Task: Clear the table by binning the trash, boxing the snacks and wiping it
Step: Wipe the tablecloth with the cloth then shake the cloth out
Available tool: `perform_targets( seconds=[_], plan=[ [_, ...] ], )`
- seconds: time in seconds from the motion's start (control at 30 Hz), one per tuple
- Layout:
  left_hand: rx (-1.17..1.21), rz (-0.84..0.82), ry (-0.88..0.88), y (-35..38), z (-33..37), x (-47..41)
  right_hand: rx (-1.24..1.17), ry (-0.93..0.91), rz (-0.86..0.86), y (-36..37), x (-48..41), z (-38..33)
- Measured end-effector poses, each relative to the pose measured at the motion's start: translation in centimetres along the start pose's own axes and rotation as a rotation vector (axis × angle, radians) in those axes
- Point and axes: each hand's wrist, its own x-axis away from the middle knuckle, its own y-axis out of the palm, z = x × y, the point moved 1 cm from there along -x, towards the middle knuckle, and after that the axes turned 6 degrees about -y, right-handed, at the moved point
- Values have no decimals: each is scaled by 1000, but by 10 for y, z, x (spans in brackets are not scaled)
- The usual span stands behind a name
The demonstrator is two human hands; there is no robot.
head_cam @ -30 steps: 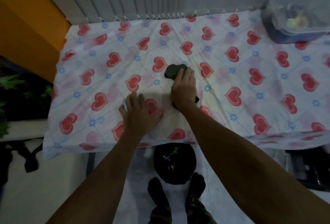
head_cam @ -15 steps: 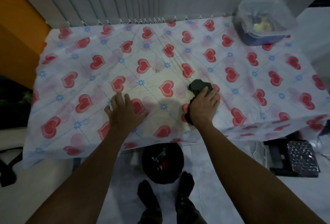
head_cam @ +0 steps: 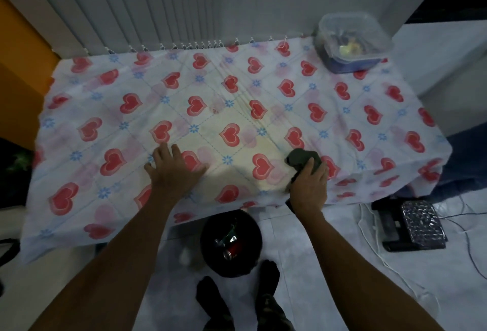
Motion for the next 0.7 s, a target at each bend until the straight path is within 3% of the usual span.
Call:
perform_targets(
  seconds=[0.17, 0.37, 0.7],
  plan=[
    [50, -159, -72, -16, 5, -4, -19, 38, -28, -13, 19, 31],
    [45, -159, 44, -31, 14, 11, -140, 8, -6, -47, 29, 44],
    [59, -101, 111, -103, 54, 32, -229, -201, 10, -102, 26, -1]
  ],
)
